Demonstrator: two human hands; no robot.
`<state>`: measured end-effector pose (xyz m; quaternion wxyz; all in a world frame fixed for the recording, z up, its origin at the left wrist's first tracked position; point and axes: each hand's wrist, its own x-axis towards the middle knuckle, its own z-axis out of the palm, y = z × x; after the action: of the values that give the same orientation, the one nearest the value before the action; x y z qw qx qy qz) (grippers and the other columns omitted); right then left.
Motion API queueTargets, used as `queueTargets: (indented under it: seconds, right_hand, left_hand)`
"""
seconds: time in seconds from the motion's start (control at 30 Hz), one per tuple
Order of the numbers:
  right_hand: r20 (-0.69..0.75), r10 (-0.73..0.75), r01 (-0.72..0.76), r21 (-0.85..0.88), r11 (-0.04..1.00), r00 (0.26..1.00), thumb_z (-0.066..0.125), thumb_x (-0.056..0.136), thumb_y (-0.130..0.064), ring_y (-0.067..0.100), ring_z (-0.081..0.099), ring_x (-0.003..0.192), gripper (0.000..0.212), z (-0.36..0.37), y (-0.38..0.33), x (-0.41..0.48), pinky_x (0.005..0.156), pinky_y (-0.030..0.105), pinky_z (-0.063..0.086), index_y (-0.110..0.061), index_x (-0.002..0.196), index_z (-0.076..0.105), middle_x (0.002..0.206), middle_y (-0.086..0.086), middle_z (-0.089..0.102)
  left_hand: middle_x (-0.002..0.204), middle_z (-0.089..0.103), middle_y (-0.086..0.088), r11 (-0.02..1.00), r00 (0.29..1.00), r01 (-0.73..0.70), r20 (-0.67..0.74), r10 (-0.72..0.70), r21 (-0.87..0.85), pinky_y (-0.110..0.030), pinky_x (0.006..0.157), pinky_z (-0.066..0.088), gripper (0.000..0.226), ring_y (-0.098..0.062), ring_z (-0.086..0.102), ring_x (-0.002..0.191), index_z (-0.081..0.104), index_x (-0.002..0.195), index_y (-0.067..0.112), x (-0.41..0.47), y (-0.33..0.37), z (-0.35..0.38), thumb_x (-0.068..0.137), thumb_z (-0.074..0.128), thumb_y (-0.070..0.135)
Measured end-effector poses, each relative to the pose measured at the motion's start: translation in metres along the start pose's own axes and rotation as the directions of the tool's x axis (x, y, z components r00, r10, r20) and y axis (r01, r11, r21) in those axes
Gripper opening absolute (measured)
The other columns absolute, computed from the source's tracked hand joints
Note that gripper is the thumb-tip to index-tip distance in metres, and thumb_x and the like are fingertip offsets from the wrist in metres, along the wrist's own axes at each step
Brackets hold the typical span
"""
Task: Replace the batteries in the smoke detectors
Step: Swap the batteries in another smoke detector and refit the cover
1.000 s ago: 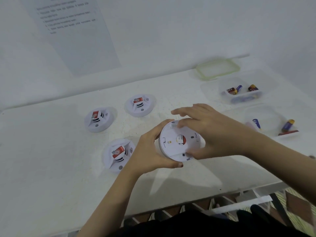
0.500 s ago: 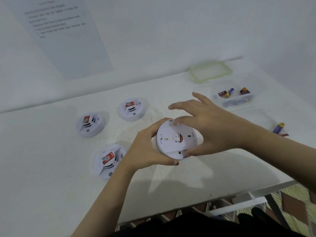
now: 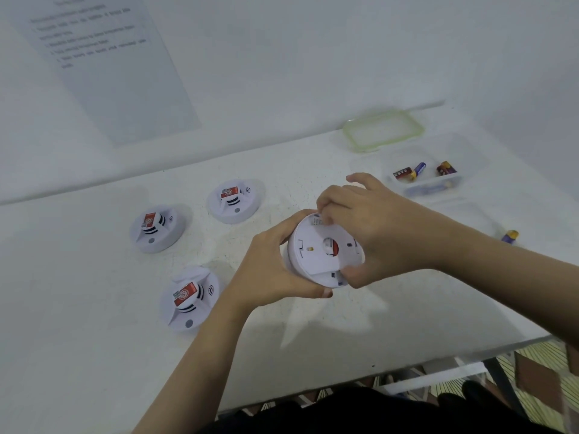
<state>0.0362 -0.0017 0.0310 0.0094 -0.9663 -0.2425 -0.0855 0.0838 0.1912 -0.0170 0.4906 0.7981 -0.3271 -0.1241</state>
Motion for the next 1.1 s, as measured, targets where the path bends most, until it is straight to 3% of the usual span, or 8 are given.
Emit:
queueTargets:
  seconds: [0.17,0.33,0.5,0.6,0.73,0.87,1.03,1.1]
  right_hand:
    - [0.054,0.021,-0.021,0.0,1.0,0.998,0.059,0.057,-0.055,0.023,0.058,0.081,0.065,0.002,0.007,0.0,0.097,0.042,0.034,-0.007,0.101,0.058,0.102,0.005,0.054]
    - [0.059,0.027,-0.031,0.069,0.997,0.998,0.06,0.063,-0.05,0.019,0.05,0.074,0.055,0.002,0.016,-0.005,0.077,0.035,0.039,-0.015,0.105,0.06,0.094,0.001,0.057]
    - [0.073,0.001,-0.02,0.257,0.966,0.997,0.07,0.072,-0.044,0.016,0.05,0.094,0.062,0.006,0.027,-0.006,0.082,0.027,0.037,-0.019,0.126,0.054,0.107,-0.002,0.055]
    - [0.103,0.027,-0.066,0.396,0.916,0.994,0.073,0.075,-0.035,0.012,0.047,0.103,0.059,0.004,0.029,-0.003,0.087,0.03,0.042,-0.021,0.129,0.052,0.116,-0.004,0.049]
    - [0.131,0.047,-0.104,0.474,0.874,0.99,0.075,0.073,-0.03,0.005,0.042,0.104,0.058,0.0,0.033,0.001,0.086,0.015,0.037,-0.022,0.125,0.049,0.112,-0.012,0.046]
    - [0.166,0.039,-0.117,0.49,0.864,0.985,0.077,0.07,-0.027,0.004,0.042,0.103,0.058,0.001,0.038,0.007,0.085,0.018,0.038,-0.022,0.12,0.048,0.111,-0.012,0.046]
    - [0.124,-0.031,-0.035,0.498,0.866,0.992,0.076,0.07,-0.027,-0.001,0.038,0.094,0.055,0.0,0.04,0.012,0.079,0.003,0.031,-0.023,0.118,0.05,0.104,-0.015,0.043]
    - [0.098,0.016,-0.067,0.548,0.834,0.995,0.077,0.068,-0.025,-0.001,0.043,0.096,0.054,-0.004,0.045,0.015,0.079,0.005,0.034,-0.022,0.116,0.052,0.105,-0.014,0.047]
  left_hand:
    - [0.107,0.068,0.012,1.0,1.0,0.015,-0.022,-0.015,-0.006,-0.011,0.081,0.048,0.085,-0.002,0.062,0.101,0.059,0.121,0.031,0.005,0.002,0.006,0.049,0.095,0.002]
    - [0.11,0.067,0.008,0.999,0.999,0.029,-0.03,-0.029,-0.014,-0.016,0.085,0.049,0.085,-0.009,0.062,0.106,0.059,0.124,0.024,0.01,0.0,0.01,0.05,0.095,0.005]
    - [0.113,0.066,0.011,0.998,0.999,0.012,-0.046,-0.015,-0.058,-0.014,0.088,0.047,0.084,-0.01,0.062,0.109,0.058,0.125,0.025,0.015,0.0,0.011,0.049,0.092,0.012]
    - [0.118,0.066,0.009,0.998,0.999,0.014,-0.039,-0.017,-0.061,-0.016,0.091,0.046,0.088,-0.012,0.061,0.114,0.057,0.129,0.021,0.02,0.0,0.011,0.048,0.092,0.023]
    - [0.11,0.067,0.01,1.0,1.0,0.014,-0.012,-0.014,-0.027,-0.015,0.085,0.047,0.081,-0.011,0.063,0.106,0.061,0.123,0.019,0.026,0.001,0.011,0.048,0.093,0.01]
    - [0.108,0.068,0.01,0.999,1.0,0.002,-0.012,-0.002,-0.036,-0.012,0.083,0.047,0.08,-0.006,0.063,0.104,0.062,0.118,0.028,0.029,0.003,0.011,0.045,0.094,0.016]
    - [0.102,0.069,0.015,0.999,0.999,0.021,-0.035,-0.022,-0.03,-0.012,0.078,0.049,0.072,-0.001,0.064,0.098,0.062,0.111,0.032,0.035,0.002,0.011,0.045,0.089,0.024]
    - [0.103,0.07,0.016,0.999,0.997,0.023,-0.069,-0.025,-0.036,-0.011,0.078,0.049,0.075,-0.002,0.065,0.099,0.062,0.112,0.031,0.036,-0.001,0.01,0.047,0.093,0.015]
